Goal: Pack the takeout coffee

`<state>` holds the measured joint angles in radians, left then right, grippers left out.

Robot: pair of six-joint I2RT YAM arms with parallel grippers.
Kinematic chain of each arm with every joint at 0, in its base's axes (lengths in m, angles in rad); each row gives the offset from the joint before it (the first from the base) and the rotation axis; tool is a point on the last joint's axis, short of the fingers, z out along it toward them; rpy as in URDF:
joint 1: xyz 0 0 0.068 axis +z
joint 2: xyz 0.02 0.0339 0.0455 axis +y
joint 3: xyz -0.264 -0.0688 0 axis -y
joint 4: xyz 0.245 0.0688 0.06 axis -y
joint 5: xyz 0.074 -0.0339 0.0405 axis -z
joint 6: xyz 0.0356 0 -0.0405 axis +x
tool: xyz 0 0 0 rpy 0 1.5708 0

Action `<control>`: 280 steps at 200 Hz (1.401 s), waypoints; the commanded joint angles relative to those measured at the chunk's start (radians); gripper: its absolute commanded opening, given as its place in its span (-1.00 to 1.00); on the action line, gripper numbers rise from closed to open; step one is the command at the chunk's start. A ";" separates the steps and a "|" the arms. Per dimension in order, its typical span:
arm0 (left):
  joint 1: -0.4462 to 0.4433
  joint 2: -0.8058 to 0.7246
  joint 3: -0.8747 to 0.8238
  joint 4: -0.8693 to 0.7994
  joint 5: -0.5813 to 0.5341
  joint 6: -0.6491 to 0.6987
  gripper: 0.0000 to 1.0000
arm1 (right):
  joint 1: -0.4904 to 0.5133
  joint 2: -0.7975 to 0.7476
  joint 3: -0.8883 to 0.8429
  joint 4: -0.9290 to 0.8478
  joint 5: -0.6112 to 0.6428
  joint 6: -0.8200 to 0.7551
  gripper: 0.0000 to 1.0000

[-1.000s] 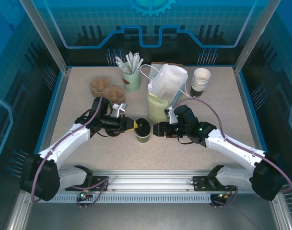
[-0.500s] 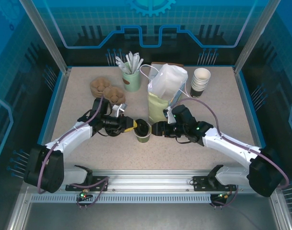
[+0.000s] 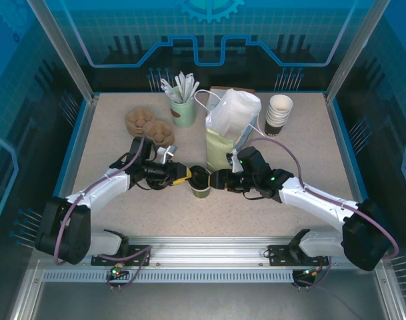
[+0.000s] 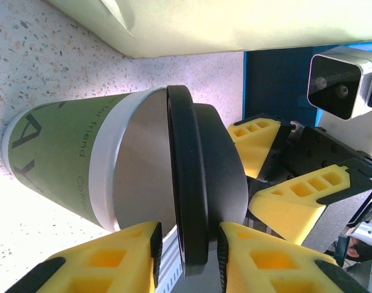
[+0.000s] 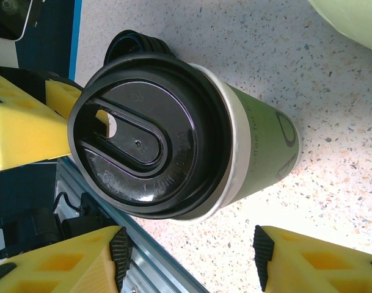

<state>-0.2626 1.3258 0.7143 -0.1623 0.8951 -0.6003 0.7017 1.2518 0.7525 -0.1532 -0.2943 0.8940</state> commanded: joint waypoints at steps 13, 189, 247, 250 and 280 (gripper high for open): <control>0.011 0.022 -0.027 0.007 0.003 0.025 -0.35 | 0.015 0.024 -0.002 0.032 0.006 0.008 0.21; -0.002 -0.036 0.031 -0.139 -0.091 0.118 0.22 | 0.014 0.067 0.041 0.016 0.039 -0.022 0.30; -0.067 -0.023 0.123 -0.199 -0.226 0.184 0.31 | 0.015 0.087 0.068 0.016 0.046 -0.033 0.26; -0.068 -0.020 0.128 -0.203 -0.234 0.187 0.32 | 0.015 0.089 0.070 0.017 0.047 -0.033 0.26; -0.103 0.021 0.175 -0.232 -0.296 0.219 0.40 | 0.013 0.098 0.071 0.023 0.046 -0.034 0.25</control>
<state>-0.3374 1.3144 0.8394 -0.3367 0.6724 -0.4377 0.7025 1.3334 0.7967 -0.1333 -0.2607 0.8787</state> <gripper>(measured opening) 0.691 0.628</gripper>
